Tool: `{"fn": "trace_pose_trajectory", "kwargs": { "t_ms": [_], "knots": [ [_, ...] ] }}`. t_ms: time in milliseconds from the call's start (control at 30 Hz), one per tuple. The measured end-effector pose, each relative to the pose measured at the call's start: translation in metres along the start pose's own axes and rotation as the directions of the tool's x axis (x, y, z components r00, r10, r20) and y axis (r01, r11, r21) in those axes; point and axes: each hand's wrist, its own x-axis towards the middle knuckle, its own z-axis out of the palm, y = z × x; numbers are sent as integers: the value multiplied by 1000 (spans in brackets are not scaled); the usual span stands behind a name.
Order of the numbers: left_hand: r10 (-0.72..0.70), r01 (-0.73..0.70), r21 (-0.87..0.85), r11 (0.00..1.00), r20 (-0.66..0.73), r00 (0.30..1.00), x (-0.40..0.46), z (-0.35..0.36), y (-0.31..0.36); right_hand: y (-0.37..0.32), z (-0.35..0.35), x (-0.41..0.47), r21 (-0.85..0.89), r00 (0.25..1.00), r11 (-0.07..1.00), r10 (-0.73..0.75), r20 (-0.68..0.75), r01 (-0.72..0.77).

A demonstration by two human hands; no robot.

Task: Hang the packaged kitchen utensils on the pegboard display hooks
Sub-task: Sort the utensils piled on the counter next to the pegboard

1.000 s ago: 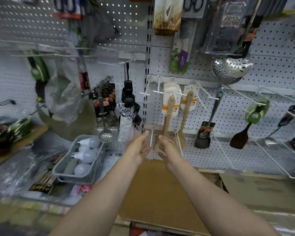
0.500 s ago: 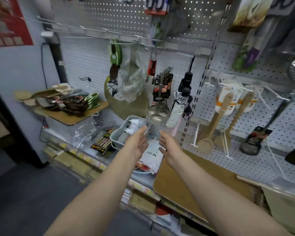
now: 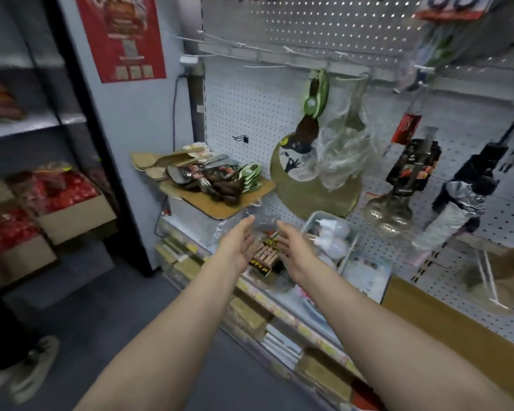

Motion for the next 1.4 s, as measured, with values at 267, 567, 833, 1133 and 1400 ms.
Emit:
{"fn": "trace_pose_trajectory", "kwargs": {
  "t_ms": [267,567,833,1133,1400],
  "knots": [
    [23,-19,38,999,-111,994,80,-108,95,15,140,70,74,999,997,37,-10,-36],
    [-22,22,1,1000,-138,990,186,-160,174,3,238,160,44,996,995,85,-2,-85],
    [13,-14,-4,1000,-159,987,307,-165,266,-53,313,289,54,991,993,100,89,-105],
    [52,-41,67,997,-168,984,434,-164,367,-97,374,426,-12,991,993,118,61,-117],
    [-73,85,152,985,-82,994,553,-169,407,-90,421,510,47,981,981,189,-41,-187]
  ]
}}
